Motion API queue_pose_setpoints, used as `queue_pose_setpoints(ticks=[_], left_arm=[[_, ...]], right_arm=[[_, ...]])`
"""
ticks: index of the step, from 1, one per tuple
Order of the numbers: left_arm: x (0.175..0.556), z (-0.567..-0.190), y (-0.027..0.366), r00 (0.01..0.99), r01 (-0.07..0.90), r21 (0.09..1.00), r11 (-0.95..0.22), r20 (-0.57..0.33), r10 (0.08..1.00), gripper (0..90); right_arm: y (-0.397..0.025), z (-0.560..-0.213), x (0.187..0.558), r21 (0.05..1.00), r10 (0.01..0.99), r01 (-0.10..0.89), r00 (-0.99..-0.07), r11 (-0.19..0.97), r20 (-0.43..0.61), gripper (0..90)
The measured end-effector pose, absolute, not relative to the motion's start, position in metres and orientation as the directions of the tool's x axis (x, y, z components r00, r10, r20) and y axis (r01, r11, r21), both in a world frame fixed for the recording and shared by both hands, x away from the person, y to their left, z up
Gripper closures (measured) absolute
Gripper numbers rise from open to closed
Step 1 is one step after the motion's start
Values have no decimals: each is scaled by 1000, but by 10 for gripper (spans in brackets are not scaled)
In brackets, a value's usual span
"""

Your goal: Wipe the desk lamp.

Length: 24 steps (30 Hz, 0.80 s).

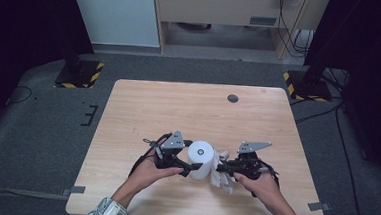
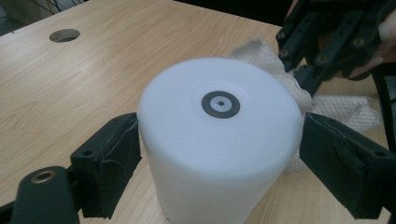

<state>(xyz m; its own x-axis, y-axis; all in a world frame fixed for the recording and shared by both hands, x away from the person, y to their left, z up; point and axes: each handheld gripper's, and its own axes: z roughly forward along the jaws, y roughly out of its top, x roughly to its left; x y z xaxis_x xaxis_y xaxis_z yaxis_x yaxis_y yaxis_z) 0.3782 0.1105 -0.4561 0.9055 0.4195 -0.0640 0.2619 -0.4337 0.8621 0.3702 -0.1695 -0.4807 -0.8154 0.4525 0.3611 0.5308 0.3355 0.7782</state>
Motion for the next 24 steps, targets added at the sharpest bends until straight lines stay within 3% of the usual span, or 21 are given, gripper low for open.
queue_pose_setpoints(ticks=[11,24], left_arm=[[378,-456,111,905,263,862,-433,-64,422,124],[378,-458,112,902,262,861,-436,-58,428,172]], right_arm=[[-152,-486,357,759,384,502,-853,414,354,802],[-176,-479,369,777,466,532,-811,337,353,800]])
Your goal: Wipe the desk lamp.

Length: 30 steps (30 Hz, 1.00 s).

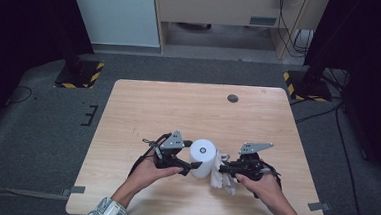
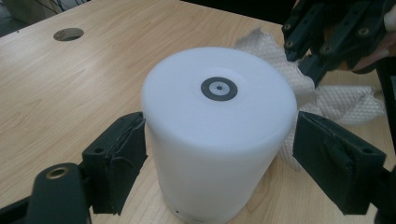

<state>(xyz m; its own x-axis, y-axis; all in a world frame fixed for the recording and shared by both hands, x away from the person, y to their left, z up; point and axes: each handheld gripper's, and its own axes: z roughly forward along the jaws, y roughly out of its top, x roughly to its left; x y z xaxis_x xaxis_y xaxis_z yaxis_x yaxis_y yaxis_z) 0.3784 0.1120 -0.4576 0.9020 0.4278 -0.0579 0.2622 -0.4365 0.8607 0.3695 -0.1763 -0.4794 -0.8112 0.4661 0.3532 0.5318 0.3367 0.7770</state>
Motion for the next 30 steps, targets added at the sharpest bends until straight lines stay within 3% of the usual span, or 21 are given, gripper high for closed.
queue_pose_setpoints(ticks=[13,30], left_arm=[[367,-463,127,898,272,846,-459,-52,437,79],[376,-480,170,830,357,809,-467,-45,556,73]], right_arm=[[-198,-466,385,813,562,529,-760,245,325,797],[-225,-457,412,833,712,516,-661,201,237,793]])
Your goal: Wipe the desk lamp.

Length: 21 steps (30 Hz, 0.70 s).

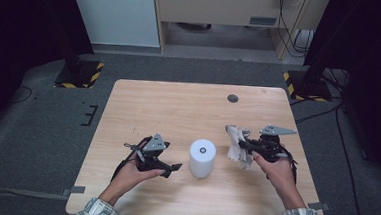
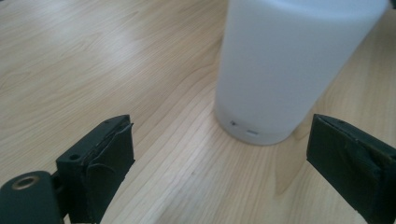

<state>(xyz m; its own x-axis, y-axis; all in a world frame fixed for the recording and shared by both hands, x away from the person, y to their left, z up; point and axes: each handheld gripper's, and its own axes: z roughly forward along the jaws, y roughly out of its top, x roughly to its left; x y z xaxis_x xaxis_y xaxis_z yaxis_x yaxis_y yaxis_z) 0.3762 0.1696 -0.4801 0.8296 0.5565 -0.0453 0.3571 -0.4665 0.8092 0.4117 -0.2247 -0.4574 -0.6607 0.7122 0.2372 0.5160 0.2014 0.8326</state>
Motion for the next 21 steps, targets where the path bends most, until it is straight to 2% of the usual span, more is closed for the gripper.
queue_pose_setpoints(ticks=[9,16,19,21], left_arm=[[383,-486,200,755,425,806,-413,-63,653,73],[388,-492,211,708,462,795,-394,-63,703,77],[389,-495,212,703,469,787,-401,-58,709,78],[389,-497,212,702,473,781,-407,-55,710,78]], right_arm=[[-243,-468,431,814,794,553,-569,178,213,792],[-240,-485,446,785,833,582,-528,212,166,776],[-233,-494,449,768,831,592,-536,244,149,743],[-230,-495,449,769,828,583,-545,263,131,680]])
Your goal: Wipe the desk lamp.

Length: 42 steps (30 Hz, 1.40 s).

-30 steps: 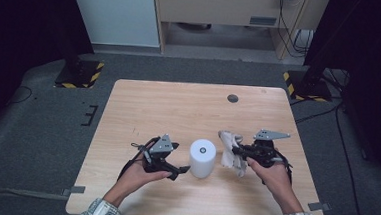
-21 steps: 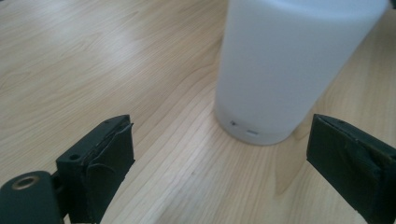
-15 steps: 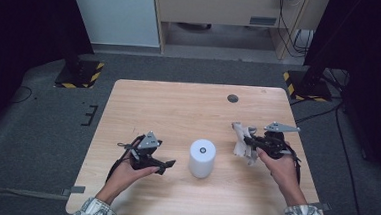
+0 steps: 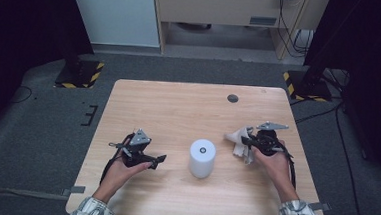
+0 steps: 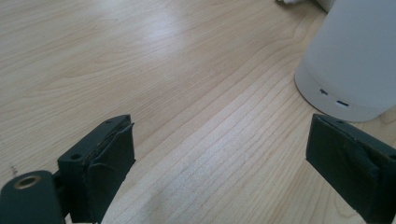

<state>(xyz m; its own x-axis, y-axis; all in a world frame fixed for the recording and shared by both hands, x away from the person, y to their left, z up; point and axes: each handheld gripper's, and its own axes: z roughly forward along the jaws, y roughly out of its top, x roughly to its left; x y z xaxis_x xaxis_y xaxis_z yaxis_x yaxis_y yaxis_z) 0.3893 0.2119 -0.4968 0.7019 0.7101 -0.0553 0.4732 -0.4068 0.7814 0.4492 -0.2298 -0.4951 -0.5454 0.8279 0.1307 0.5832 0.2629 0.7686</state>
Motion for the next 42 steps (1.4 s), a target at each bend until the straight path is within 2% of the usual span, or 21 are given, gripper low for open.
queue_pose_setpoints(ticks=[7,11,18,23,26,34,42], left_arm=[[391,-500,214,689,486,771,-411,-49,723,78],[393,-503,218,676,499,766,-406,-50,735,78],[394,-504,223,652,512,756,-408,-33,757,78],[395,-507,226,627,533,735,-419,-10,779,72],[397,-508,229,610,548,727,-415,-8,792,60],[400,-513,236,566,587,701,-405,2,824,51],[406,-522,249,506,635,679,-368,-5,862,43]], right_arm=[[-230,-486,443,805,828,535,-552,256,104,400],[-234,-476,435,847,841,488,-532,212,97,255],[-241,-465,426,876,868,450,-489,171,82,91],[-259,-468,417,887,917,439,-396,146,45,70],[-273,-476,411,872,930,471,-364,133,55,71],[-301,-503,396,794,947,595,-310,122,87,90],[-312,-519,404,757,962,638,-269,140,50,110]])
